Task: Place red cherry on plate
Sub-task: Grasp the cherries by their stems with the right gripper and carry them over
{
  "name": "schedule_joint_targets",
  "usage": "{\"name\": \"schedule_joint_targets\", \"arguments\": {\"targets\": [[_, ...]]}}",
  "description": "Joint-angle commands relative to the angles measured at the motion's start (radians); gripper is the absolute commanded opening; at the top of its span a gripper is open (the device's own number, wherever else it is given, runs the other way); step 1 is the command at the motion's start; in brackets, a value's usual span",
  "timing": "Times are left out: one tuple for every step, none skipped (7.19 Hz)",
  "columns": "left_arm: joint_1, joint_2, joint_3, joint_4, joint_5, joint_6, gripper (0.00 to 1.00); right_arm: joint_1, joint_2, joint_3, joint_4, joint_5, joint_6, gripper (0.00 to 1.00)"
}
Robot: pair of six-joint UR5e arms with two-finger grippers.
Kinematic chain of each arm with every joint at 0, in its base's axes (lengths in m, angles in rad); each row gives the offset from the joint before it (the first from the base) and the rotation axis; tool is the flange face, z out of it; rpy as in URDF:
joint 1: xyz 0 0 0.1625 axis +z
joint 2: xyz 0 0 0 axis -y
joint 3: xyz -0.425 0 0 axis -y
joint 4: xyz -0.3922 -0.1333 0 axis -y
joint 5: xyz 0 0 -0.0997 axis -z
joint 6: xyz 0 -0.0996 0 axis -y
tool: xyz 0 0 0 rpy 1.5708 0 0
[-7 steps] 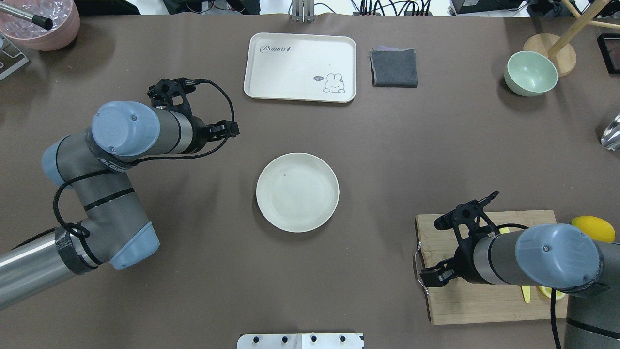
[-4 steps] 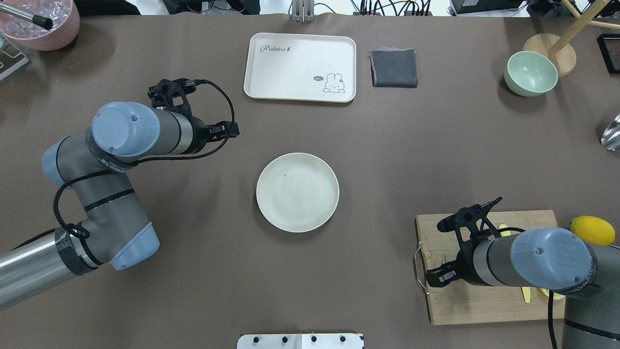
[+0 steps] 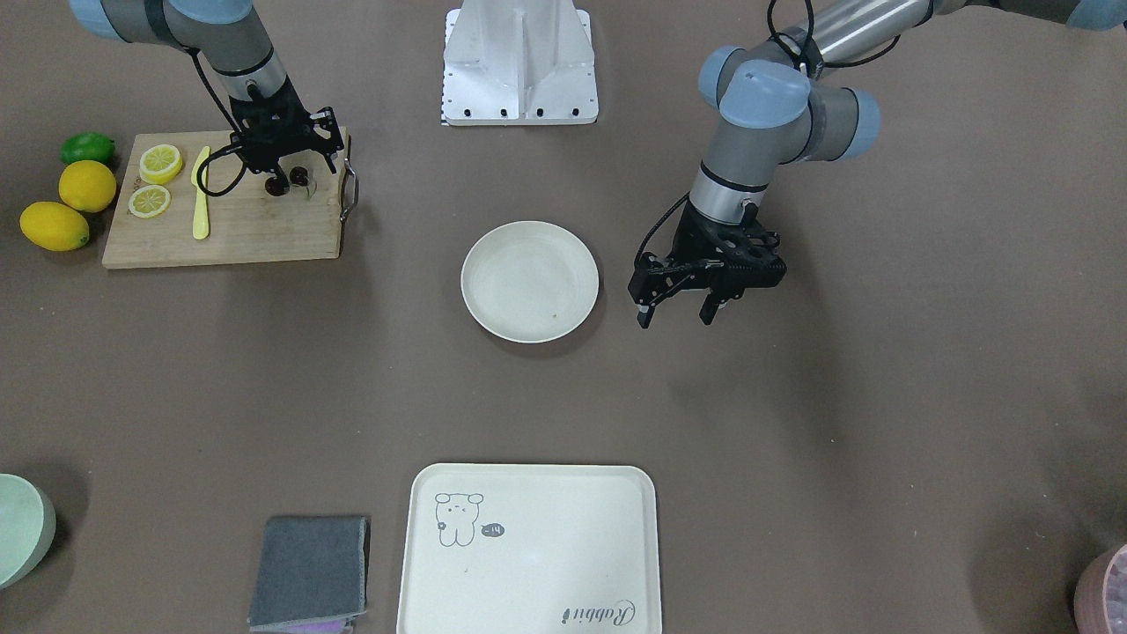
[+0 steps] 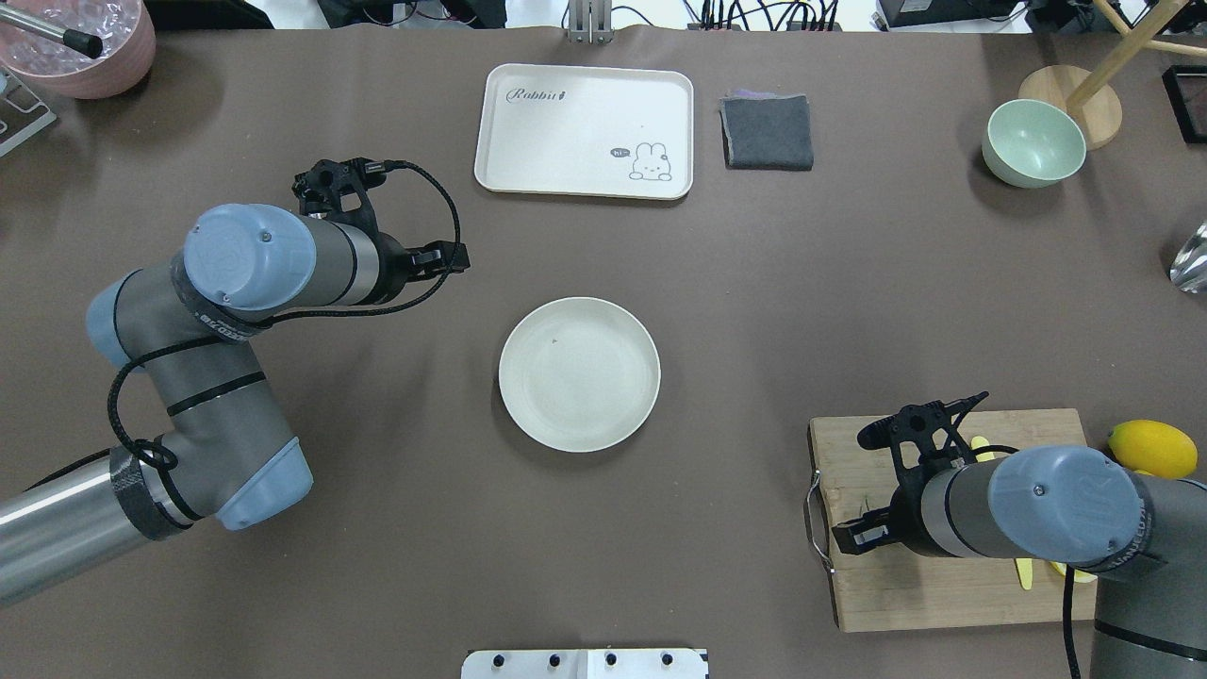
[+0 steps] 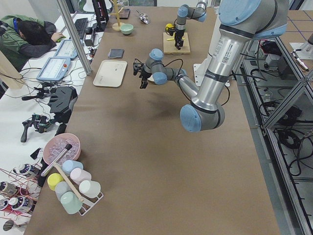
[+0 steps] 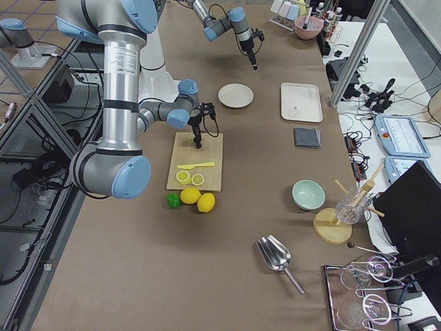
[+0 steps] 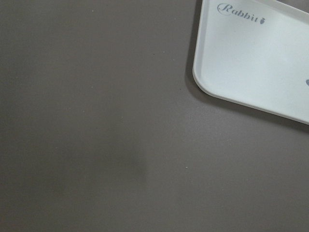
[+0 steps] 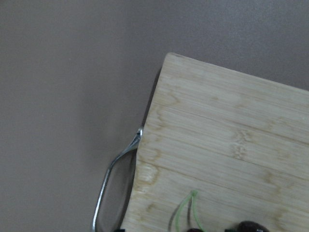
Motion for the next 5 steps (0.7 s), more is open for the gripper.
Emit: {"name": "schedule_joint_targets", "arguments": {"targets": [[0.003,-0.002,-0.001,-0.001,0.000,0.000,0.98,0.000,0.000,-0.005,0.000,-0.002,0.015,0.38],[0.003,-0.002,-0.003,-0.001,0.000,0.000,0.97,-0.001,-0.005,-0.005,0.000,-0.002,0.015,0.12],[0.003,-0.004,-0.003,-0.001,0.000,0.000,0.98,0.000,-0.005,-0.005,0.000,-0.002,0.015,0.00],[0.003,-0.004,-0.004,-0.001,0.002,-0.002,0.97,0.000,-0.004,-0.005,0.000,-0.002,0.015,0.00],[0.003,-0.002,-0.004,0.001,0.000,-0.003,0.97,0.002,0.001,0.001,0.000,0.000,0.015,0.00]]}}
